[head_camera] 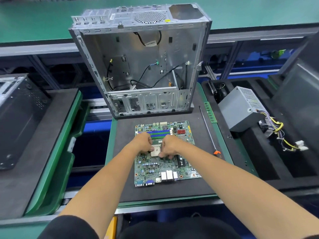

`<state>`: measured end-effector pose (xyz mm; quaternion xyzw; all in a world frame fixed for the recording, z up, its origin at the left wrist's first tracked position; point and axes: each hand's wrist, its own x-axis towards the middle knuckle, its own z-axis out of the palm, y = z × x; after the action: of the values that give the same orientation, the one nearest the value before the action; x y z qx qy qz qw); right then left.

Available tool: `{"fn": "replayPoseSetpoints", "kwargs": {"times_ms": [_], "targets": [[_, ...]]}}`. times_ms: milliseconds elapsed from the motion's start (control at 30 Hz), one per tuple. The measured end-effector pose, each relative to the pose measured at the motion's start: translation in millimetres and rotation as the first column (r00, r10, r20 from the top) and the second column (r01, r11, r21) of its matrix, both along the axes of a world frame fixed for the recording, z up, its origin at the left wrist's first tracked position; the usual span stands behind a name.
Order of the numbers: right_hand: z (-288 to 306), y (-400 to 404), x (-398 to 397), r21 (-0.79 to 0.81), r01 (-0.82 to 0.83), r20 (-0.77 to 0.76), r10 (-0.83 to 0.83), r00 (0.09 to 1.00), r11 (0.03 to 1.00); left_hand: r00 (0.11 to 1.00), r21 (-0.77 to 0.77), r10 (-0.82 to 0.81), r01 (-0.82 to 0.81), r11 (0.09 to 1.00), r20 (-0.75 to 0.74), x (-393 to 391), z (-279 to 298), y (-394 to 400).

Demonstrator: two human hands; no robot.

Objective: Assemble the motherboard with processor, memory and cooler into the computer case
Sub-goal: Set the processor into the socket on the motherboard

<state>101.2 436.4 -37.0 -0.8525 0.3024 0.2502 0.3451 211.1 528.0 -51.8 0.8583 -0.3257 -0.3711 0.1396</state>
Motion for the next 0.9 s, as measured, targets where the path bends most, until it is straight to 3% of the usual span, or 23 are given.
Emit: {"fn": "replayPoseSetpoints", "kwargs": {"times_ms": [133, 433, 733, 900], "targets": [[-5, 10, 6, -0.170, -0.089, -0.058, 0.081, 0.995, 0.981, 0.997, -0.048, 0.011, -0.015, 0.999, -0.079, 5, -2, 7], [-2, 12, 11, -0.181, -0.160, -0.146, 0.135, 0.980, 0.970, 0.994, -0.048, -0.015, 0.010, 0.999, -0.107, 4, -2, 9], [-10, 11, -5, -0.264, -0.210, -0.009, 0.216, 0.976, 0.941, 0.972, 0.051, -0.148, 0.141, 0.989, 0.183, -8, -2, 1], [-3, 6, -12, -0.118, -0.143, 0.079, 0.153, 0.985, 0.983, 0.981, 0.078, -0.149, 0.140, 0.987, 0.128, -5, 1, -4]]}}
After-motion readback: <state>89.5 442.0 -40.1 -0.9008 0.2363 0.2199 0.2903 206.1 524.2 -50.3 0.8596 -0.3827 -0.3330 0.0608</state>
